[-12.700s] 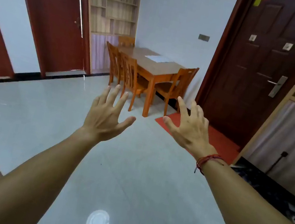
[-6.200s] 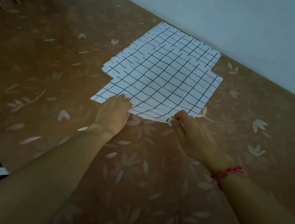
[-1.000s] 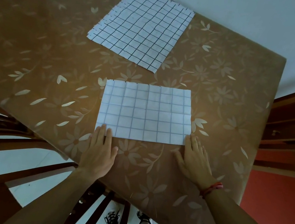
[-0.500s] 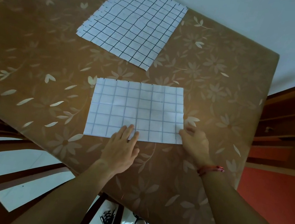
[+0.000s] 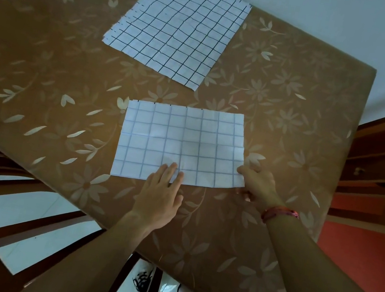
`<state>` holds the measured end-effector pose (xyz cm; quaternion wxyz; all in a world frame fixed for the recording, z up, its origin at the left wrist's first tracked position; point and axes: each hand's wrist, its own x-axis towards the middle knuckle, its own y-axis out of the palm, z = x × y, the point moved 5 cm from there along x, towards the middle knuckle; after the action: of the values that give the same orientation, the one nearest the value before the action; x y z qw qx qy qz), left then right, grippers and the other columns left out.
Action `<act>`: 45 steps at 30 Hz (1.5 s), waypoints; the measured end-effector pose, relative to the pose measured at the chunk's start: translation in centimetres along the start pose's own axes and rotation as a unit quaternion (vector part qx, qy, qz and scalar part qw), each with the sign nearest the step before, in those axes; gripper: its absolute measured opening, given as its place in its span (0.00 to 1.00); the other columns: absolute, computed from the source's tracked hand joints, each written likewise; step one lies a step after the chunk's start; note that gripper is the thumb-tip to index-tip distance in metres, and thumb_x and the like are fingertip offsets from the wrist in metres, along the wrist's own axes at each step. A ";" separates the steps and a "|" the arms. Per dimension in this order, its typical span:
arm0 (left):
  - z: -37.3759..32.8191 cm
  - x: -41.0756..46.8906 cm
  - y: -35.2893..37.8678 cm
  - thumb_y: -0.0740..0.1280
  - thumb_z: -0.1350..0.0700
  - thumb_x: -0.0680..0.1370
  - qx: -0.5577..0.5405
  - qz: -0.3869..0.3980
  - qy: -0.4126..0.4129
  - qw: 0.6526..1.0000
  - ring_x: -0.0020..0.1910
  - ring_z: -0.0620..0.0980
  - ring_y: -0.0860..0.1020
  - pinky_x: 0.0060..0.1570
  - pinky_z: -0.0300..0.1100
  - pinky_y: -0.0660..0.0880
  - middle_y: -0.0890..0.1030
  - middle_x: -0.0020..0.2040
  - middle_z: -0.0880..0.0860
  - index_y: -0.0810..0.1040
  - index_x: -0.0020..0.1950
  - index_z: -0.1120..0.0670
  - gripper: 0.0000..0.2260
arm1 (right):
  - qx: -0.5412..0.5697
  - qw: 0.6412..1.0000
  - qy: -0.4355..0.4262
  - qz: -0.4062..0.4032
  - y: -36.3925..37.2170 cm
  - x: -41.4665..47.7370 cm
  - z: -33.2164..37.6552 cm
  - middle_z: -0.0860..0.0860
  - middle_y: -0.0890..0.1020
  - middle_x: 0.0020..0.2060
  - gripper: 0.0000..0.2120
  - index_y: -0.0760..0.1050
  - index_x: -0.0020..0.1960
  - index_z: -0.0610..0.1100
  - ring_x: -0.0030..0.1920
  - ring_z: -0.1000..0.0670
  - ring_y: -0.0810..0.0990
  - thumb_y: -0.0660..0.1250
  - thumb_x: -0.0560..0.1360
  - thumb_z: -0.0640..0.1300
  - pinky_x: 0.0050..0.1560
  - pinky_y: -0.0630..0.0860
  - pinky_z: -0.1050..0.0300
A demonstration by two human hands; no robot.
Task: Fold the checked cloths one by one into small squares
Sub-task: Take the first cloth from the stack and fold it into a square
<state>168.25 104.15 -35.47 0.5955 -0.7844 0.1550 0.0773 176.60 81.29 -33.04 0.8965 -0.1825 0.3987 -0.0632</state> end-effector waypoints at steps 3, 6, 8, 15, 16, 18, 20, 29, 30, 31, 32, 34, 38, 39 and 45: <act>0.0 0.0 0.1 0.55 0.46 0.83 -0.003 -0.004 0.003 1.000 0.78 0.55 0.45 0.76 0.54 0.52 0.48 0.80 0.54 0.53 0.79 0.51 0.27 | 0.006 1.000 0.005 0.007 0.0 0.2 0.0 0.43 0.81 0.35 0.12 0.78 0.45 0.39 0.22 0.47 0.75 0.70 0.69 0.47 0.26 0.68 0.59; 0.1 -0.1 0.1 0.56 0.46 0.82 -0.006 -0.010 0.006 1.000 0.78 0.54 0.46 0.76 0.54 0.53 0.49 0.80 0.55 0.53 0.79 0.52 0.27 | 0.001 1.000 0.009 0.015 0.0 0.4 0.2 0.46 0.78 0.30 0.09 0.76 0.41 0.43 0.23 0.48 0.73 0.72 0.70 0.48 0.24 0.66 0.61; 0.1 -0.1 0.1 0.56 0.46 0.82 -0.007 -0.013 0.007 1.000 0.78 0.54 0.46 0.76 0.53 0.52 0.49 0.80 0.54 0.54 0.79 0.52 0.27 | -0.008 1.000 0.014 0.019 0.1 0.6 0.2 0.47 0.76 0.27 0.11 0.76 0.39 0.42 0.22 0.49 0.72 0.73 0.70 0.49 0.22 0.65 0.62; -0.4 -0.1 -0.4 0.60 0.47 0.81 -0.004 -0.023 0.006 1.000 0.78 0.57 0.52 0.74 0.55 0.57 0.55 0.79 0.57 0.59 0.77 0.55 0.27 | -0.035 0.999 -0.015 0.013 -0.4 0.5 0.2 0.45 0.82 0.35 0.09 0.79 0.41 0.41 0.28 0.47 0.77 0.75 0.68 0.46 0.23 0.70 0.60; -0.5 0.0 -0.6 0.62 0.46 0.80 -0.001 -0.027 0.004 1.000 0.77 0.58 0.54 0.74 0.56 0.58 0.57 0.78 0.58 0.60 0.76 0.56 0.28 | -0.023 0.999 -0.016 0.019 -0.6 0.1 0.3 0.45 0.82 0.34 0.08 0.79 0.41 0.41 0.27 0.47 0.77 0.75 0.68 0.44 0.22 0.69 0.61; -0.9 0.2 -0.9 0.64 0.45 0.78 0.012 -0.032 -0.004 0.999 0.76 0.60 0.57 0.72 0.57 0.60 0.60 0.77 0.60 0.62 0.75 0.57 0.30 | 0.009 0.999 -0.010 0.046 -0.5 -1.0 0.2 0.43 0.82 0.33 0.08 0.80 0.44 0.38 0.25 0.47 0.77 0.73 0.69 0.42 0.22 0.68 0.61; -1.5 0.4 -1.1 0.66 0.43 0.76 0.030 -0.035 -0.009 0.999 0.75 0.62 0.59 0.71 0.58 0.61 0.62 0.75 0.62 0.63 0.74 0.57 0.32 | 0.035 0.996 -0.004 0.088 -0.2 -2.1 0.1 0.40 0.83 0.34 0.11 0.80 0.47 0.35 0.26 0.45 0.77 0.72 0.69 0.41 0.23 0.67 0.60; -4.7 0.9 -1.2 0.57 0.43 0.80 0.028 -0.019 -0.052 0.998 0.76 0.62 0.57 0.71 0.54 0.60 0.58 0.76 0.64 0.55 0.77 0.57 0.30 | 0.050 0.971 0.002 0.235 1.4 -6.3 -0.3 0.40 0.86 0.45 0.14 0.77 0.57 0.40 0.42 0.40 0.86 0.70 0.73 0.44 0.30 0.74 0.59; -4.8 0.9 -1.3 0.57 0.44 0.81 0.029 -0.015 -0.051 0.998 0.76 0.62 0.56 0.72 0.54 0.59 0.58 0.76 0.65 0.54 0.77 0.57 0.30 | 0.050 0.969 -0.003 0.243 1.3 -6.5 -0.3 0.40 0.86 0.46 0.13 0.77 0.57 0.40 0.44 0.39 0.86 0.69 0.74 0.43 0.32 0.75 0.58; -4.9 0.9 -1.5 0.56 0.45 0.81 0.029 -0.015 -0.047 0.998 0.76 0.62 0.56 0.72 0.54 0.59 0.57 0.76 0.65 0.54 0.78 0.57 0.29 | 0.050 0.967 -0.011 0.250 1.3 -6.6 -0.3 0.41 0.86 0.46 0.13 0.77 0.57 0.40 0.46 0.39 0.85 0.69 0.74 0.43 0.36 0.77 0.56; -4.8 0.9 -1.6 0.56 0.46 0.82 0.029 -0.015 -0.043 0.999 0.76 0.61 0.56 0.72 0.53 0.60 0.57 0.76 0.64 0.54 0.78 0.57 0.28 | 0.046 0.965 -0.018 0.258 1.3 -6.8 -0.3 0.41 0.86 0.47 0.12 0.77 0.57 0.39 0.47 0.40 0.85 0.70 0.75 0.42 0.39 0.78 0.55; -4.6 0.7 -1.8 0.56 0.48 0.82 0.026 -0.010 -0.037 0.999 0.77 0.60 0.55 0.72 0.53 0.60 0.57 0.77 0.63 0.54 0.78 0.56 0.27 | 0.050 0.959 -0.042 0.275 0.9 -7.1 -0.4 0.43 0.86 0.48 0.14 0.77 0.57 0.39 0.48 0.42 0.85 0.72 0.73 0.37 0.44 0.79 0.52; -3.9 0.1 -1.5 0.55 0.51 0.83 0.004 0.013 -0.016 1.000 0.78 0.58 0.52 0.73 0.53 0.56 0.54 0.78 0.60 0.55 0.78 0.53 0.24 | 0.061 0.949 -0.092 0.296 -0.1 -7.2 -0.6 0.45 0.85 0.49 0.27 0.74 0.62 0.42 0.39 0.51 0.84 0.69 0.67 0.23 0.35 0.77 0.60; -3.6 0.0 -1.4 0.55 0.51 0.83 -0.005 0.017 -0.007 1.000 0.78 0.57 0.51 0.74 0.52 0.54 0.53 0.79 0.59 0.55 0.78 0.53 0.24 | 0.059 0.954 -0.107 0.275 -0.5 -6.8 -0.9 0.45 0.85 0.47 0.27 0.74 0.61 0.42 0.36 0.53 0.83 0.67 0.67 0.21 0.31 0.75 0.62; -1.7 -1.7 -0.8 0.53 0.60 0.82 -0.092 0.092 0.056 0.990 0.78 0.46 0.42 0.76 0.50 0.39 0.47 0.80 0.50 0.57 0.78 0.48 0.24 | 0.026 0.973 -0.208 0.095 -3.1 -5.7 -1.6 0.42 0.86 0.39 0.15 0.81 0.41 0.43 0.40 0.46 0.85 0.70 0.64 0.25 0.38 0.79 0.51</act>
<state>166.86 103.00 -33.77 0.5015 -0.8214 0.2520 0.1013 171.61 79.42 -28.89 0.9661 -0.1298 0.2170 0.0516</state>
